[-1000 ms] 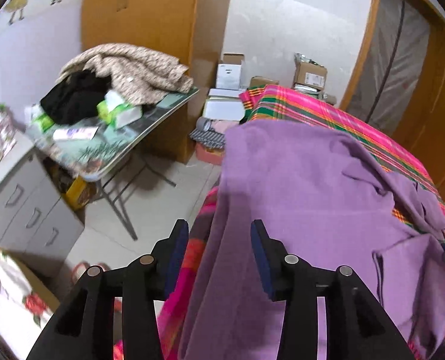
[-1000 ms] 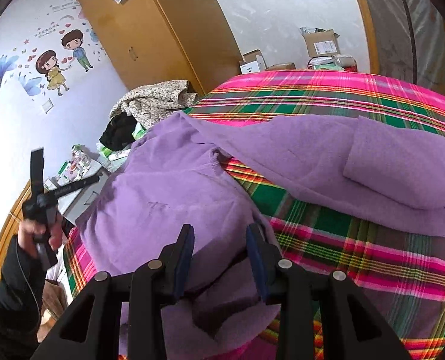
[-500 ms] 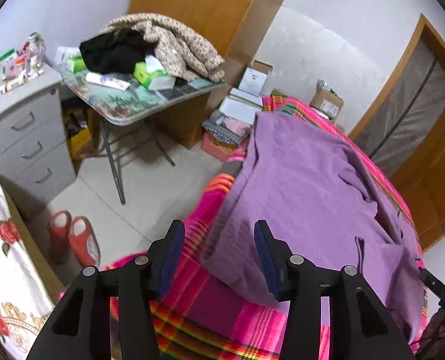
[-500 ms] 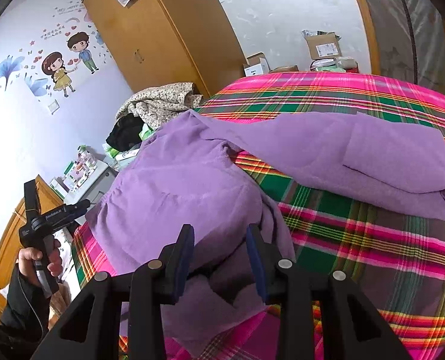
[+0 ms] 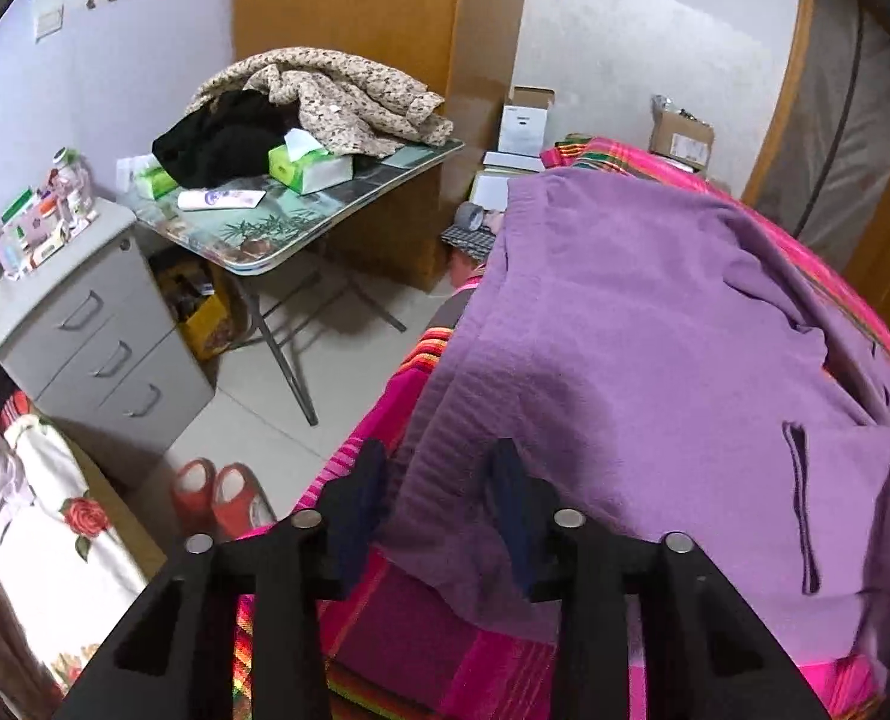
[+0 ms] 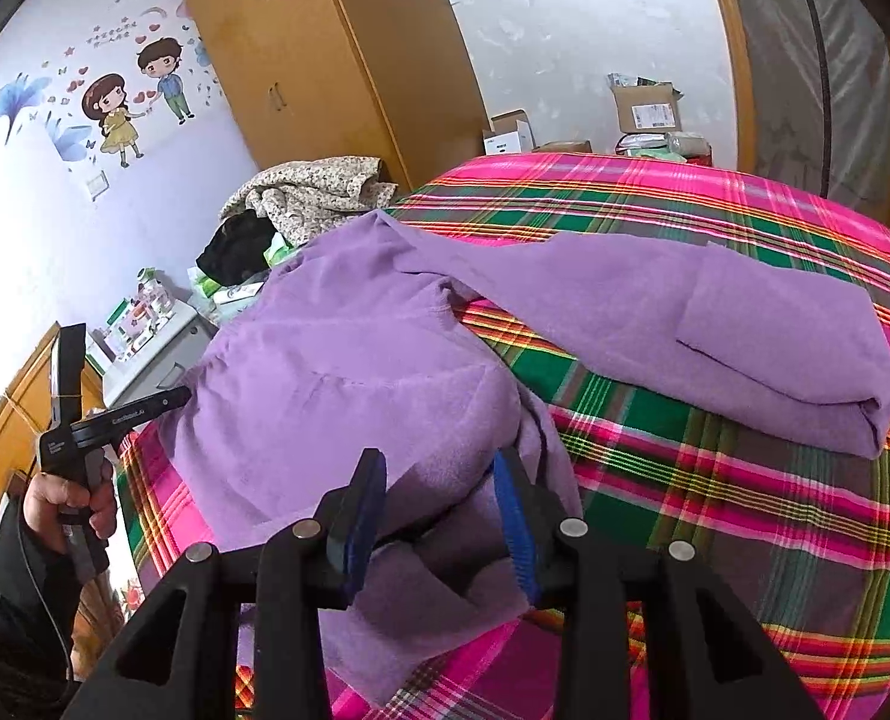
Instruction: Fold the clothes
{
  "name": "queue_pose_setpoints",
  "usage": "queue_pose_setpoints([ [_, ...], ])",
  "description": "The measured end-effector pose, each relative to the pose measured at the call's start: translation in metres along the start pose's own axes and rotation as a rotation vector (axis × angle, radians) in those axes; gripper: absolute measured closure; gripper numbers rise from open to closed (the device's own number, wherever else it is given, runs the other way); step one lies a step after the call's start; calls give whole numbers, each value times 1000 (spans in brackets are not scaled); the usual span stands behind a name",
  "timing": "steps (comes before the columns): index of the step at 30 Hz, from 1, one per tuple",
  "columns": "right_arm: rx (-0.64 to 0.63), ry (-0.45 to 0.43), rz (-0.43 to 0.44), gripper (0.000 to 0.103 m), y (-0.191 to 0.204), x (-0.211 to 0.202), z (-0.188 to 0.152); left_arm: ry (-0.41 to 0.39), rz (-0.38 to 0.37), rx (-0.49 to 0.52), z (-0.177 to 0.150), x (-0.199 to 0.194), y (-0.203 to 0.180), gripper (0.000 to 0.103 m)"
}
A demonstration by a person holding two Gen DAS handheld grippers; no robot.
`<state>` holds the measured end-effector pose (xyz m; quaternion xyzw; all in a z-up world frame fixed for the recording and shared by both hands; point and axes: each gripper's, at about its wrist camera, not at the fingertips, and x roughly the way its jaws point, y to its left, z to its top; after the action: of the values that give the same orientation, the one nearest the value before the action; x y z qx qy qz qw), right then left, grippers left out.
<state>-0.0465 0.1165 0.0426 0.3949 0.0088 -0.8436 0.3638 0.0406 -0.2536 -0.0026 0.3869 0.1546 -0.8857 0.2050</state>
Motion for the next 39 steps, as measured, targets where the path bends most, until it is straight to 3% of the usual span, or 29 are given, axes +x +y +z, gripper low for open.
queue_pose_setpoints([
  [4, -8, 1, 1, 64, -1, 0, 0, -10, 10, 10, 3, -8, 0, 91],
  [6, -12, 0, 2, 64, -1, 0, 0, -32, 5, 14, 7, -18, 1, 92],
  [11, -17, -7, 2, 64, -3, -2, -1, -54, 9, 44, 11, -34, 9, 93],
  [14, -10, -6, 7, 64, -6, 0, -2, 39, -1, 43, 3, -10, 17, 92],
  [18, -6, -8, 14, 64, -8, -1, -2, 25, 8, 56, 1, -10, 11, 91],
  [22, 13, -25, 11, 64, -15, -6, -2, 9, -11, 36, 6, -19, 15, 81],
  [27, 54, -30, -3, 64, -26, -10, -5, -47, 56, -22, 13, -34, 25, 80],
  [34, 39, -36, 28, 64, -15, -11, 0, -40, -104, 67, 4, -40, -28, 80],
  [39, 6, 58, 36, 62, -6, 15, 6, 16, -214, 169, -9, -27, -80, 80],
])
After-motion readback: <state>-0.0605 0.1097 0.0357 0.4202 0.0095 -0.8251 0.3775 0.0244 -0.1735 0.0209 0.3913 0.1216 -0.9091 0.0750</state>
